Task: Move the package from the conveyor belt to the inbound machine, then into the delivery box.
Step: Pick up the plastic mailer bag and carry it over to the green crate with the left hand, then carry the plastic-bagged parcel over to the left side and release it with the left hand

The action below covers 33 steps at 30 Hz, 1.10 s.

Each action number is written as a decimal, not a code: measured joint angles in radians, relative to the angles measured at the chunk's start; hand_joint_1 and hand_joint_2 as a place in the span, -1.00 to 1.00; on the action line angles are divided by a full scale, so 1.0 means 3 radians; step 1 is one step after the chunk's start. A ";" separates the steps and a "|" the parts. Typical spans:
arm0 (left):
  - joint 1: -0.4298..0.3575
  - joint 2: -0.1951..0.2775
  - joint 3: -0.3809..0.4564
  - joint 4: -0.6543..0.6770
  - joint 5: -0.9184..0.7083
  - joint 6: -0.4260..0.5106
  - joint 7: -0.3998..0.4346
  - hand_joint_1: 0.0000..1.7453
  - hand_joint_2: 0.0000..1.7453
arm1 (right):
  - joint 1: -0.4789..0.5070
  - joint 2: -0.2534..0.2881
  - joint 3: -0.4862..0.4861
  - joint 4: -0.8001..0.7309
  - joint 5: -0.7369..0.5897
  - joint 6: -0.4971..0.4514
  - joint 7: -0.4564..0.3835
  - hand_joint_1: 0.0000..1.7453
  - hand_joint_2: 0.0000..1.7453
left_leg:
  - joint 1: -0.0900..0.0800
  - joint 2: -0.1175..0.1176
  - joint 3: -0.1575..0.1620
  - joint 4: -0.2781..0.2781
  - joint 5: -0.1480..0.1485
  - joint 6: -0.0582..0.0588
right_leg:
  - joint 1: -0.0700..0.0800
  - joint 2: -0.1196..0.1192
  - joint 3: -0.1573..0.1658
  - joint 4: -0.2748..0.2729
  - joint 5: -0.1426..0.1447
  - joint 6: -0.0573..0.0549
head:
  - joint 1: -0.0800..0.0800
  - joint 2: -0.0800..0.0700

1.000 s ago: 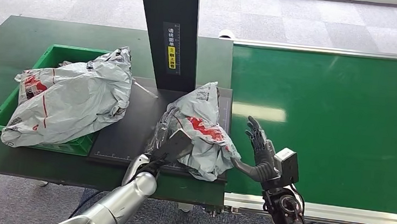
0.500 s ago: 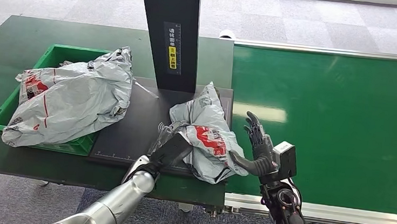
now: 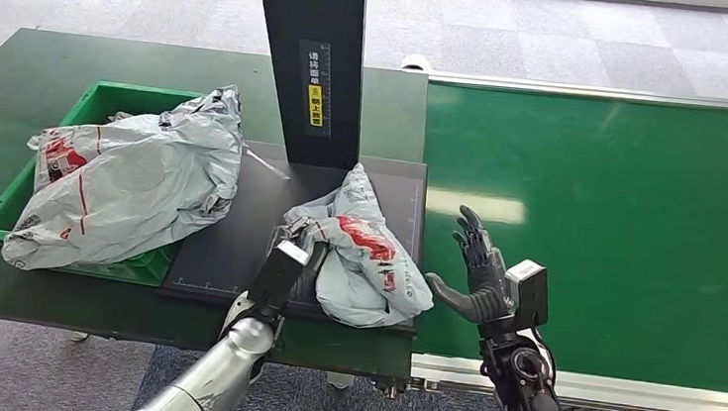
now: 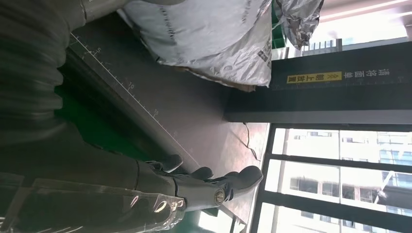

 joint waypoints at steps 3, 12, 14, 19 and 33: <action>0.0117 0.0018 0.0002 -0.0278 0.0132 0.0129 -0.0031 1.00 1.00 | 0.0002 -0.0004 -0.0002 0.0000 -0.0020 -0.0016 -0.0012 -1.00 1.00 | 0.0000 0.0002 -0.0001 0.0000 0.0000 0.0000 | 0.0000 0.0001 -0.0001 0.0000 0.0000 0.0000 | 0.0001 0.0000; 0.0415 0.0175 -0.0177 -0.1344 0.0351 0.0736 -0.0045 1.00 1.00 | 0.0038 -0.0025 -0.0014 0.0000 -0.0059 -0.0041 -0.0045 -1.00 1.00 | 0.0000 0.0001 -0.0006 0.0000 0.0000 0.0000 | 0.0000 0.0000 -0.0005 0.0000 0.0000 0.0000 | 0.0001 0.0000; 0.0439 0.0199 -0.0211 -0.1458 0.0360 0.0746 -0.0046 1.00 1.00 | 0.0039 -0.0026 -0.0018 0.0000 -0.0061 -0.0041 -0.0045 -1.00 1.00 | 0.0000 0.0001 -0.0006 0.0000 0.0000 0.0000 | 0.0000 0.0001 -0.0005 0.0000 0.0000 0.0000 | 0.0001 0.0000; 0.0579 0.0254 -0.0267 -0.1941 0.0065 0.1001 -0.0045 1.00 1.00 | 0.0046 -0.0031 -0.0030 0.0000 -0.0092 -0.0057 -0.0047 -1.00 1.00 | 0.0000 0.0004 -0.0007 0.0000 0.0000 0.0000 | 0.0000 0.0002 -0.0008 0.0000 0.0000 0.0000 | 0.0000 0.0000; 0.0888 0.0060 0.0237 -0.3923 -0.1305 0.1114 -0.0051 1.00 1.00 | 0.0078 -0.0078 -0.0035 0.0000 -0.0198 -0.0065 -0.0059 -1.00 1.00 | 0.0000 0.0004 -0.0011 0.0000 -0.0002 -0.0003 | 0.0000 0.0002 -0.0011 0.0000 -0.0001 -0.0001 | 0.0000 0.0000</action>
